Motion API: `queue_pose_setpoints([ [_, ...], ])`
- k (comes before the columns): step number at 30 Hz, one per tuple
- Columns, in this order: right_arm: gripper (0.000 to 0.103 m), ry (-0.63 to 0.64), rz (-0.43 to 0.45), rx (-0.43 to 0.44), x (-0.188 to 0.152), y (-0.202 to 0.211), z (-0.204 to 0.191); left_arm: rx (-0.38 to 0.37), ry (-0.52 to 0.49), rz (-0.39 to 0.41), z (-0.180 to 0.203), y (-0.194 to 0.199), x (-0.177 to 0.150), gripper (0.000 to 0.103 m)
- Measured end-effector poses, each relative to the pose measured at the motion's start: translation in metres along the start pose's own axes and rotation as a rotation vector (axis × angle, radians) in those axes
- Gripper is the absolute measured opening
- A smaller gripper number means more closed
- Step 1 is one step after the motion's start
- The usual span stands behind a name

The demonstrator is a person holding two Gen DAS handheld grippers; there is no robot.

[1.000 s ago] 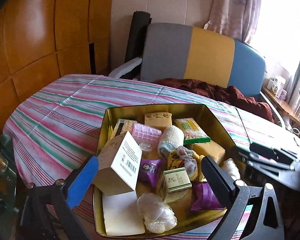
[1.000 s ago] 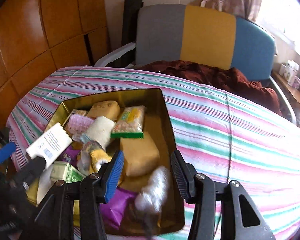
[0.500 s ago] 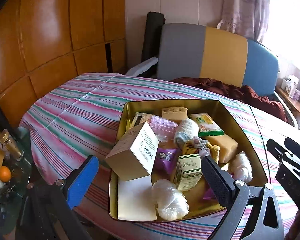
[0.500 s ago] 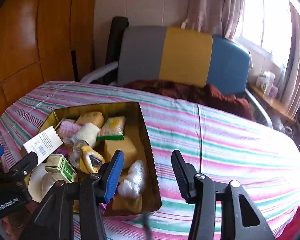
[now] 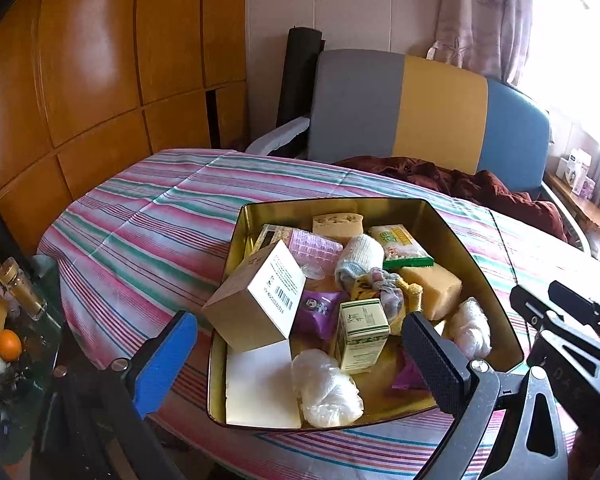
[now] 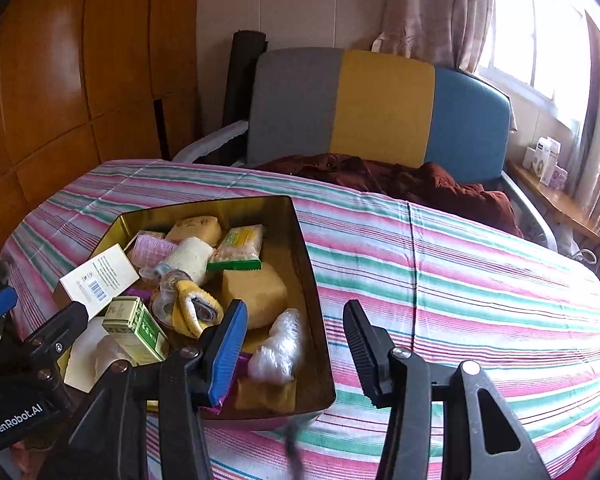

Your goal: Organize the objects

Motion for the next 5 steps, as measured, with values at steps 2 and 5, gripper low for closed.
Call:
queue_pose_setpoints([
  [2,0.05,0.004,-0.004,0.001,-0.0012,-0.0006,-0.0011,0.001,0.004,0.004,-0.0012,-0.0001,-0.0001,0.103],
  [5,0.05,0.006,-0.004,0.005,-0.0015,-0.0009,-0.0025,-0.008,0.005,0.006,-0.0008,0.0005,-0.0003,0.103],
])
Point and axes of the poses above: each gripper's, at about its wrist camera, not at the fingertips, and y roughly against the way its jaws point, z to its right, x to its top, the point moved 1 cm from there along -y, roughly the way its jaws point, and after that the axes turned 10 degrees about -z, right-handed, at the moved point
